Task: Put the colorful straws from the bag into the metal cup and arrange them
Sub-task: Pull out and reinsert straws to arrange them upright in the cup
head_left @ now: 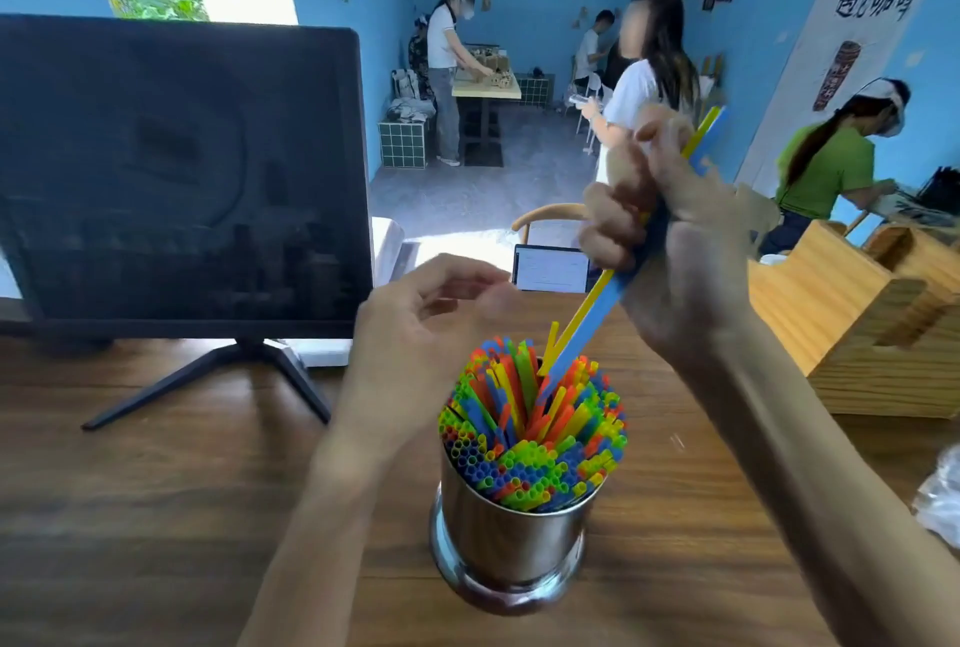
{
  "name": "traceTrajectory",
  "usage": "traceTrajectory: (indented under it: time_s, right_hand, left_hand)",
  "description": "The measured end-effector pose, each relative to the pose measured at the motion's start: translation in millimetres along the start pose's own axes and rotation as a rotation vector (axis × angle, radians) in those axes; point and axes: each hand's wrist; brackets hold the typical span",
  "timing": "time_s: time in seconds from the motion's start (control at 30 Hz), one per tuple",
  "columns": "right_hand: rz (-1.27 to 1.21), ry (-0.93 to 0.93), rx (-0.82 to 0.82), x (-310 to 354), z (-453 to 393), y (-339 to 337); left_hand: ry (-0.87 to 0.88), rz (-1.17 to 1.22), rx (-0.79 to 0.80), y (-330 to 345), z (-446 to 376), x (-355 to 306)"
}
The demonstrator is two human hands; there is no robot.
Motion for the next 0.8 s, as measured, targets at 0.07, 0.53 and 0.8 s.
traceTrajectory:
  time_s: [0.07,0.53,0.8]
  right_hand:
    - [0.028,0.026,0.02,-6,4,0]
    - [0.086,0.34,0.224,-21,13,-4]
    - [0.233,0.336,0.165,-18,10,6]
  left_hand:
    - [-0.075,-0.061,-0.038,-10,-7,8]
    - [-0.277,-0.268,0.189,-22,-13,34]
    - [-0.069,-0.206,-0.003,-20,-11,22]
Point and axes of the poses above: each hand's wrist, its own z-axis away from the middle knuckle, its own y-axis out of the palm, x = y × z, and after that the axes turned 3 degrees about -y, right-handed
